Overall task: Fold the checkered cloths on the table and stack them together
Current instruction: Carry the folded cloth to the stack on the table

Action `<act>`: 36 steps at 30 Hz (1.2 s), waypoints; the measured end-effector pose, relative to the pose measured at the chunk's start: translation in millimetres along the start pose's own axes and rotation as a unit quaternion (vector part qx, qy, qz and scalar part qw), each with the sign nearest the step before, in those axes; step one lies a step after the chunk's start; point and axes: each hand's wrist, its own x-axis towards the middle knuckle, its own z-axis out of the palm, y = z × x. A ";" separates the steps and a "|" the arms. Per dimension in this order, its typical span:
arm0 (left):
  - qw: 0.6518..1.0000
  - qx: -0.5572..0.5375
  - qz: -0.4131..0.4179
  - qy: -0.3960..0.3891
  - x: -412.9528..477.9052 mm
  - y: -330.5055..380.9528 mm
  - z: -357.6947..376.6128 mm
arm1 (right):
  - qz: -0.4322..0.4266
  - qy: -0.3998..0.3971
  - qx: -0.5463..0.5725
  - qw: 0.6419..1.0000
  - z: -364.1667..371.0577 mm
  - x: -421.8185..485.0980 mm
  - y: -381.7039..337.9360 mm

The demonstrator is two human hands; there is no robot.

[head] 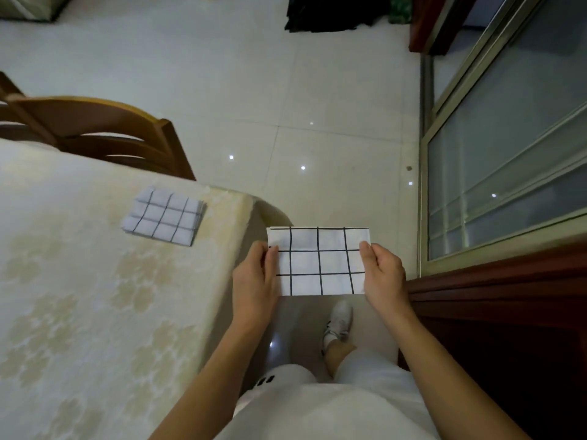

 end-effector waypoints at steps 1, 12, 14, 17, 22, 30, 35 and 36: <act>1.000 -0.005 0.000 0.002 10.8 10.8 11.8 | -0.002 -0.002 0.002 1.000 -9.8 17.2 -0.8; 0.998 -0.019 -0.050 0.027 107.3 75.7 79.4 | -0.015 -0.040 -0.008 0.999 -50.1 157.2 -14.5; 0.998 -0.005 -0.056 0.037 126.1 79.7 83.4 | -0.023 -0.049 -0.014 0.998 -46.3 179.7 -18.4; 0.997 0.004 -0.061 0.055 156.0 85.2 88.9 | -0.033 -0.062 -0.029 0.997 -39.5 216.7 -27.2; 0.993 -0.009 -0.077 0.089 224.2 84.4 99.9 | -0.052 -0.088 -0.049 0.994 -18.3 293.6 -54.0; 0.979 -0.059 -0.128 0.146 342.8 94.5 90.0 | -0.073 -0.146 -0.087 0.983 33.0 416.6 -125.5; 0.963 -0.063 -0.157 0.208 382.7 89.1 67.2 | -0.097 -0.204 -0.106 0.968 76.6 457.9 -165.2; 0.960 -0.061 -0.162 0.220 387.1 87.2 62.8 | -0.098 -0.217 -0.104 0.966 85.5 464.3 -170.8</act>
